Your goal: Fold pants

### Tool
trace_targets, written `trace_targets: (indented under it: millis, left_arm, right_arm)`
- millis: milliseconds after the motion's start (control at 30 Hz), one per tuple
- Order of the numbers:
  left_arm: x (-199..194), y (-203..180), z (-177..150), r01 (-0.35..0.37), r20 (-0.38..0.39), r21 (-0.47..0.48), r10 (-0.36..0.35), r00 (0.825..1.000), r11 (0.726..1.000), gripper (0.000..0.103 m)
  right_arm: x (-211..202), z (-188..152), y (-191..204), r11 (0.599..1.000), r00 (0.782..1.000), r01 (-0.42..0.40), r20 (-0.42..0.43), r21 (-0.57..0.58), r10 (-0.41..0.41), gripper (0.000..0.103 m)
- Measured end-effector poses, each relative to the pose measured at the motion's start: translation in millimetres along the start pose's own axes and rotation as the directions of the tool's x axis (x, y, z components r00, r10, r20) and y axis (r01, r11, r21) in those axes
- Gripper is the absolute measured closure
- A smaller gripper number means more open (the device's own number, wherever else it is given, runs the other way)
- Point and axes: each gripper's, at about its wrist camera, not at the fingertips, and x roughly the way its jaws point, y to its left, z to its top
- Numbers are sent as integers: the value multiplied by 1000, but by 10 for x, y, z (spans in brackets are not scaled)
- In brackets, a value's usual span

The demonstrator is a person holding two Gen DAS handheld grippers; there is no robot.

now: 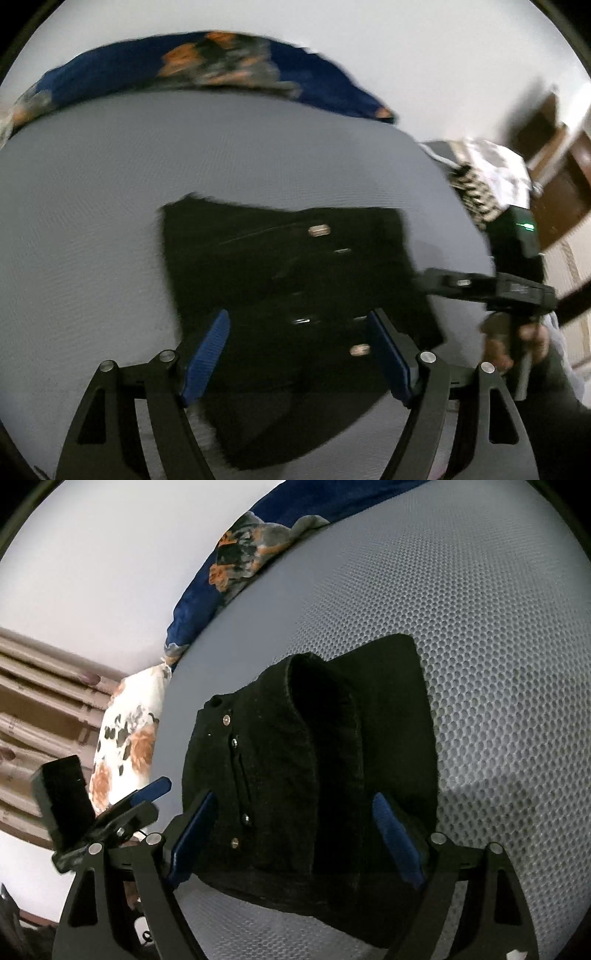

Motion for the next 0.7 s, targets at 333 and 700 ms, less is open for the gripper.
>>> trace_targets:
  millis: [333, 700]
  left_arm:
    - [131, 334, -146, -95, -39, -69, 93, 995, 993, 26]
    - [355, 337, -181, -95, -91, -97, 86, 992, 991, 26]
  right_arm:
    - [131, 146, -287, 996, 996, -85, -43, -15, 84, 58]
    - [366, 392, -404, 978, 977, -209, -49, 5, 209, 63]
